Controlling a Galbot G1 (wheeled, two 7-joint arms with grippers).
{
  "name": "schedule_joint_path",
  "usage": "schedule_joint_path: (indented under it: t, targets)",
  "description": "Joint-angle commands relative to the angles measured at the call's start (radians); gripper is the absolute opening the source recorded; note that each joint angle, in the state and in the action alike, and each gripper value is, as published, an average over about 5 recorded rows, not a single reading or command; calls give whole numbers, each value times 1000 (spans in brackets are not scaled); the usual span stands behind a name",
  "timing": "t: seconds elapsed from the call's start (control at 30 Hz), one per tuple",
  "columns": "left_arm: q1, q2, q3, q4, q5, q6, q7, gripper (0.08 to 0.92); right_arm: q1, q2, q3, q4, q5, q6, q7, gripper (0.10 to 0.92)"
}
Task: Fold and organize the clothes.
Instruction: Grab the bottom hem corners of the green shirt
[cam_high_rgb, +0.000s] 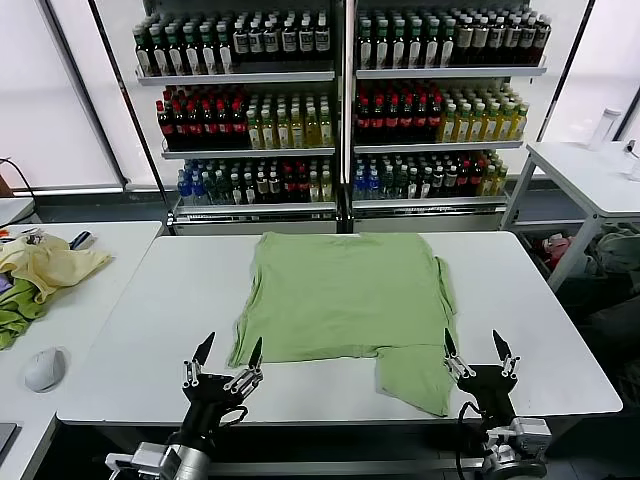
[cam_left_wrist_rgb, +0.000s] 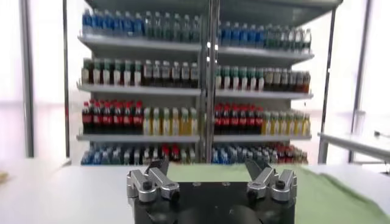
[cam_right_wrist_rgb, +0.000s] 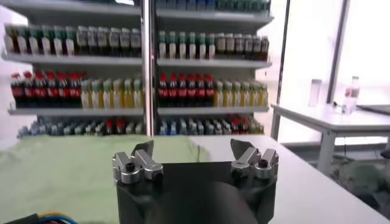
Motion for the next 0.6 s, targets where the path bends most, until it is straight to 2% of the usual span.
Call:
schedule_joint_path:
  t: [0.03, 0.37, 0.6]
  targets:
    - [-239, 59, 81, 237, -64, 198, -99, 823, 21, -9, -34, -46, 4, -125, 29, 823]
    - [-387, 28, 119, 376, -138, 293, -200, 823, 20, 1, -81, -100, 10, -154, 46, 823]
    - [-410, 30, 131, 410, -151, 310, -220, 823, 16, 4, -103, -116, 21, -169, 49, 823]
